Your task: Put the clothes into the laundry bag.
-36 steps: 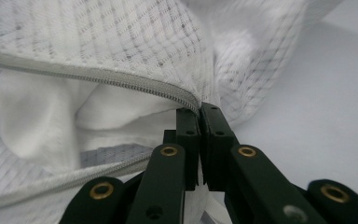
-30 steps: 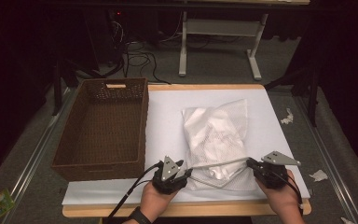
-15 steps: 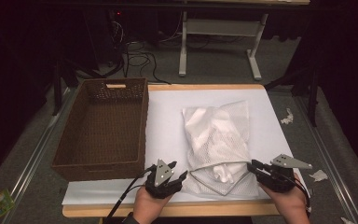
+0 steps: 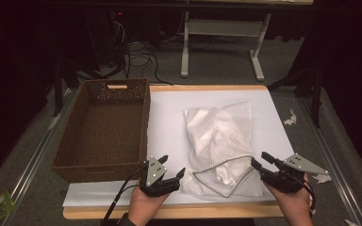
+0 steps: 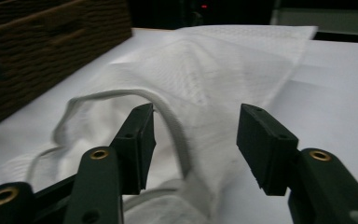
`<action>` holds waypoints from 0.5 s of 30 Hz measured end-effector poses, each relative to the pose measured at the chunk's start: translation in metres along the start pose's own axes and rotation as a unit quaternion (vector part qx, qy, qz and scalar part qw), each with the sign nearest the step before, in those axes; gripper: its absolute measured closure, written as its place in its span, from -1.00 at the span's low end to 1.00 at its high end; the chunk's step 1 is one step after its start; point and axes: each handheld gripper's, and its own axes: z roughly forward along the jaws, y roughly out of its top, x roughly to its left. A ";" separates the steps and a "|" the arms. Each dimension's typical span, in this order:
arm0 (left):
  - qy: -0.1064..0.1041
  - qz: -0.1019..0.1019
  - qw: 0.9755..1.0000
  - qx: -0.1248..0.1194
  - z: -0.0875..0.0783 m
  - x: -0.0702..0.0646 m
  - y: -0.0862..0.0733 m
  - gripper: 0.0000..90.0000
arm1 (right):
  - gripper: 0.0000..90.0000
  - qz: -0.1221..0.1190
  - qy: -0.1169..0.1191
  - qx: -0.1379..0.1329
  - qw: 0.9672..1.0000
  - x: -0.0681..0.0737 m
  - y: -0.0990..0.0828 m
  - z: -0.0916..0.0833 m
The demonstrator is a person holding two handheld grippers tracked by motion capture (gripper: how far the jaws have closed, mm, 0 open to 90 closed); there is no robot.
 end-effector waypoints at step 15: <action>0.000 -0.013 1.000 -0.011 -0.005 0.006 0.003 -0.34 | 0.16 -0.043 0.056 0.142 0.987 0.057 -0.029 0.048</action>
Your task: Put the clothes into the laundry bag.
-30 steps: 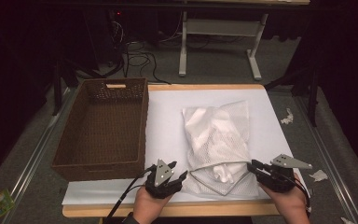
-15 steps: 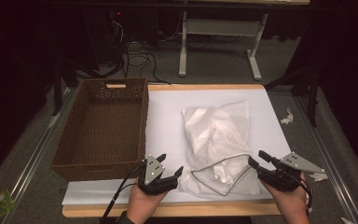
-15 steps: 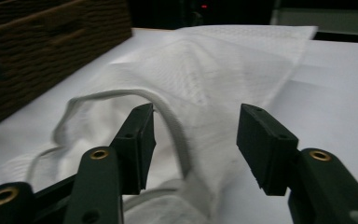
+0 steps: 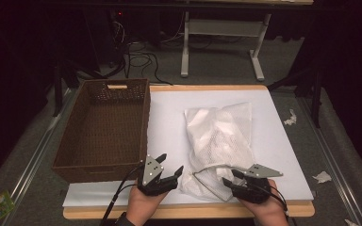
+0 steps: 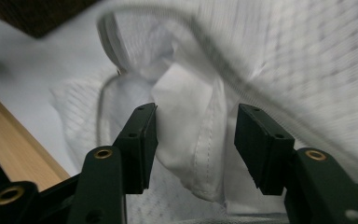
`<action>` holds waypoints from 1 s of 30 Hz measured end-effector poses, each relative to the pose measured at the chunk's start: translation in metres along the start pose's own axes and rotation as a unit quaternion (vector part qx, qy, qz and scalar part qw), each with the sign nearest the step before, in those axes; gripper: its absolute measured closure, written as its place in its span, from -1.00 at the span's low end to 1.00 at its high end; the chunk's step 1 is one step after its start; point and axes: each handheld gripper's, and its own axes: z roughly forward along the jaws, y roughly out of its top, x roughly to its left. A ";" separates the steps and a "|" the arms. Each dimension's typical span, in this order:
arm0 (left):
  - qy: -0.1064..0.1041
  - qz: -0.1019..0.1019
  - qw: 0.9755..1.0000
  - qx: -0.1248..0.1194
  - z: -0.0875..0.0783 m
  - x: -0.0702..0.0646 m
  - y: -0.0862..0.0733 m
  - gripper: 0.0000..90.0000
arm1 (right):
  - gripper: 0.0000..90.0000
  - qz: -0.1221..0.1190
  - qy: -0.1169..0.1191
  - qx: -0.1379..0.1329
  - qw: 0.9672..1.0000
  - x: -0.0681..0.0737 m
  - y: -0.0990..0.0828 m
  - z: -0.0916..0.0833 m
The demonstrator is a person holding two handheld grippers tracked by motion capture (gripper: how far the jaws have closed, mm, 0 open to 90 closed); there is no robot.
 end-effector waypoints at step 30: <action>-0.011 0.006 1.000 0.005 0.003 -0.001 -0.002 -0.32 | 0.23 0.019 -0.047 -0.053 0.997 -0.019 0.008 -0.035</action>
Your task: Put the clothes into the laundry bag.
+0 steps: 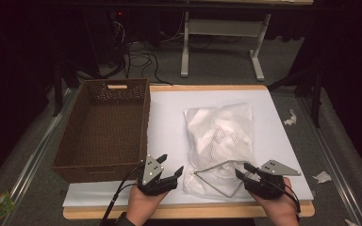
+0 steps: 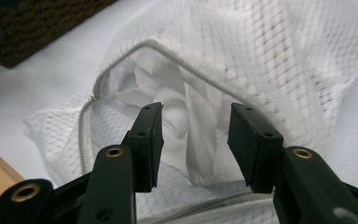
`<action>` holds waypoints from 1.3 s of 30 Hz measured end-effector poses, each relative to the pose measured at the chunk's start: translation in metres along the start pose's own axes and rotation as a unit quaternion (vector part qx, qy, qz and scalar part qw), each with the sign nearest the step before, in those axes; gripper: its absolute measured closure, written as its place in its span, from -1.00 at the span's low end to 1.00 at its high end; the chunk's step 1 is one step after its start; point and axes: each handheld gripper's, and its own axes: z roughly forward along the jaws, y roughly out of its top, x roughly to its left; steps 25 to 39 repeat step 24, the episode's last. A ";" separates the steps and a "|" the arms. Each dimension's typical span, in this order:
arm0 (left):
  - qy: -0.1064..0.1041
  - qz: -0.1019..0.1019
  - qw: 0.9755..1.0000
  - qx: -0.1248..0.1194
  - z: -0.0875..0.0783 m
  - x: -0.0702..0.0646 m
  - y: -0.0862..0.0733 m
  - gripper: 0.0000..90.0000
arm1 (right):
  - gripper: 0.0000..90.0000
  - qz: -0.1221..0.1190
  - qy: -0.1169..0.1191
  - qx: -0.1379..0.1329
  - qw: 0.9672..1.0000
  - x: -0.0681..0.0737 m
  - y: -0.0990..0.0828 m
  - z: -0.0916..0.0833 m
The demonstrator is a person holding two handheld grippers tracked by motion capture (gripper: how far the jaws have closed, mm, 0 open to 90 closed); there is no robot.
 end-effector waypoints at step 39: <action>-0.015 0.013 1.000 -0.007 0.003 0.000 0.001 -0.90 | -0.55 0.026 -0.097 -0.093 0.991 -0.064 0.004 -0.027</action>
